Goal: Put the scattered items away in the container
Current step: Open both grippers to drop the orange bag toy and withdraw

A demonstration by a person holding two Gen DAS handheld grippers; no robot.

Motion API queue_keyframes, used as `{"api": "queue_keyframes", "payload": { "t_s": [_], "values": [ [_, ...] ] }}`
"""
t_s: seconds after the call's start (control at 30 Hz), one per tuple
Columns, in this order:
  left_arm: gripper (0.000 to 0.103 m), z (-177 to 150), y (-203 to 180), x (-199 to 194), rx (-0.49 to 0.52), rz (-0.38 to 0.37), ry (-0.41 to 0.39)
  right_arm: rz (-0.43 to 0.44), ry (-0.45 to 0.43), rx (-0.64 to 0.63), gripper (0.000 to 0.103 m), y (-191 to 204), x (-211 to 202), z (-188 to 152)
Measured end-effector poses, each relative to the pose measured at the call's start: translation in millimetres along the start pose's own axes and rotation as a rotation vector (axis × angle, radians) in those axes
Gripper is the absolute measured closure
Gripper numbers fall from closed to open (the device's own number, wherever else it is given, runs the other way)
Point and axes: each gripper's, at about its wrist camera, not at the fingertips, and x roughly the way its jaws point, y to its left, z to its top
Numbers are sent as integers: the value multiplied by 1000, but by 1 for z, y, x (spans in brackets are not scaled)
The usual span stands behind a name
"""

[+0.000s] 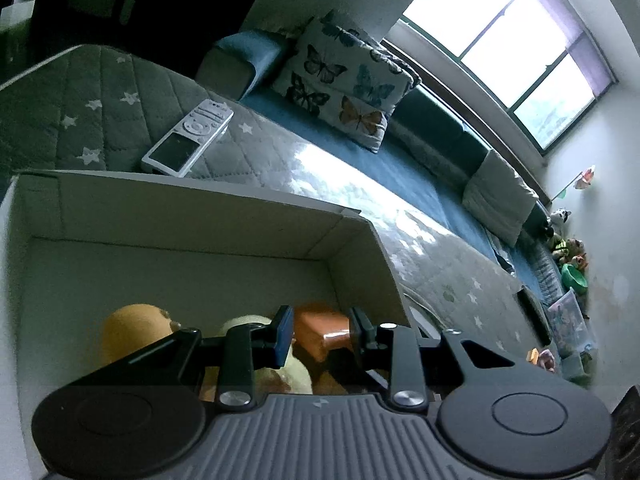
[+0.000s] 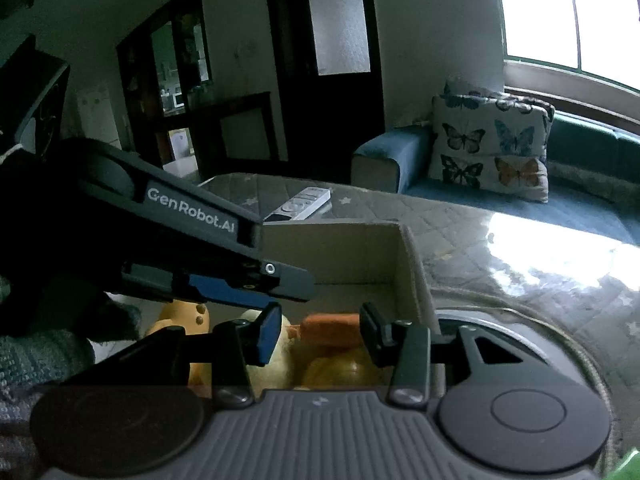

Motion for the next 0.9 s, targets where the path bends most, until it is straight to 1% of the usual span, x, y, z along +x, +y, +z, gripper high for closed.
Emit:
{"api": "queue_keyframes", "payload": {
  "t_s": [0.07, 0.2, 0.27, 0.3, 0.33, 0.6, 0.7, 0.83, 0.87, 0.9],
  "values": [
    [71, -3, -3, -6, 10, -4, -5, -4, -8, -9, 53, 1, -8, -1],
    [71, -9, -11, -19, 28, -11, -16, -5, -26, -12, 51, 2, -28, -5],
    [71, -13, -15, -25, 39, -14, -15, -7, -34, -10, 47, 2, -38, -9],
    [71, -16, -18, -28, 46, -17, -14, -7, -37, -9, 43, 2, -44, -11],
    [71, -18, -20, -29, 52, -18, -12, -6, -39, -10, 42, 2, -49, -13],
    [71, -47, -43, -44, 103, -47, 9, -26, -61, -12, 37, 1, -90, -28],
    [71, -58, -52, -47, 126, -59, 18, -34, -69, -5, 33, 0, -104, -35],
    [71, -72, -63, -51, 157, -73, 31, -45, -77, 6, 31, 0, -120, -45],
    [71, -77, -66, -51, 167, -76, 37, -49, -77, 9, 30, 0, -123, -48],
    [71, -80, -68, -51, 174, -77, 43, -54, -78, 11, 27, -1, -126, -50]
  ]
}}
